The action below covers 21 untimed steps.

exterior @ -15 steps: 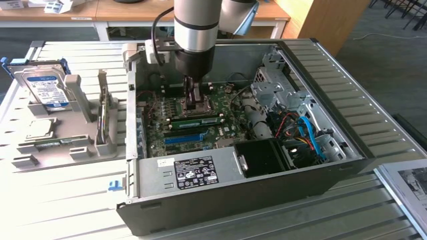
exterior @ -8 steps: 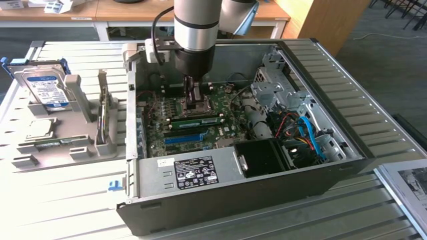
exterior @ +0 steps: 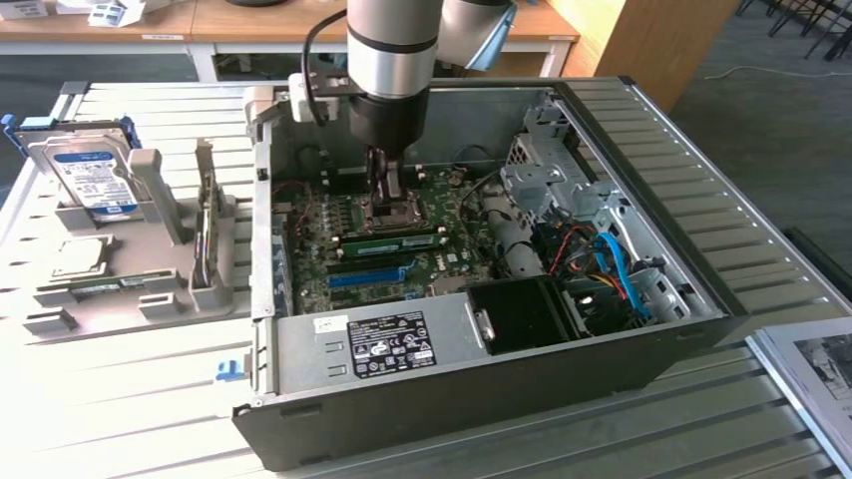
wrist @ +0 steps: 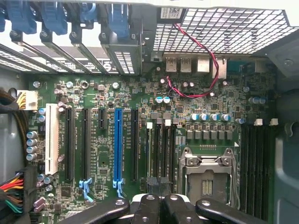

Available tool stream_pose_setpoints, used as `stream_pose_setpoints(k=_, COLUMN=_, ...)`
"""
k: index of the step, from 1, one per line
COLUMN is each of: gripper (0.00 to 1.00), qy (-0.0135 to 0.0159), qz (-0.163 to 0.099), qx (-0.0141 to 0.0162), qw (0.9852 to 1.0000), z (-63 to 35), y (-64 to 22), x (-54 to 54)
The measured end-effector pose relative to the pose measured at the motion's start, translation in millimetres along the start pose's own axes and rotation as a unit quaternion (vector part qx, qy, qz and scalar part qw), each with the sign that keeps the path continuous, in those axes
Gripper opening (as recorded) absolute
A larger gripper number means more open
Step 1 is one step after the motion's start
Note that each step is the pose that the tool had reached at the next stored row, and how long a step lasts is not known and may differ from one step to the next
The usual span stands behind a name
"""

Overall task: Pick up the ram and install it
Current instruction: 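Press down the ram until it locks into place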

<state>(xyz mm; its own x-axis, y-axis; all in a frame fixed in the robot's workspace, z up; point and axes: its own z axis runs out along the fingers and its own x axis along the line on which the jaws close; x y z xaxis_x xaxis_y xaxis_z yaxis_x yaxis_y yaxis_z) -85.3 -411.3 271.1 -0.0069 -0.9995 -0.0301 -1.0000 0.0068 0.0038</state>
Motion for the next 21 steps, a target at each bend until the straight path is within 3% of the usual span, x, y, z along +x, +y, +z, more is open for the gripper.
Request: stream_pose_setpoints(k=21, gripper=0.10, qy=0.0001, qz=0.000, qx=0.0000, qw=1.0000, z=-8.0, y=0.0, x=-0.3)
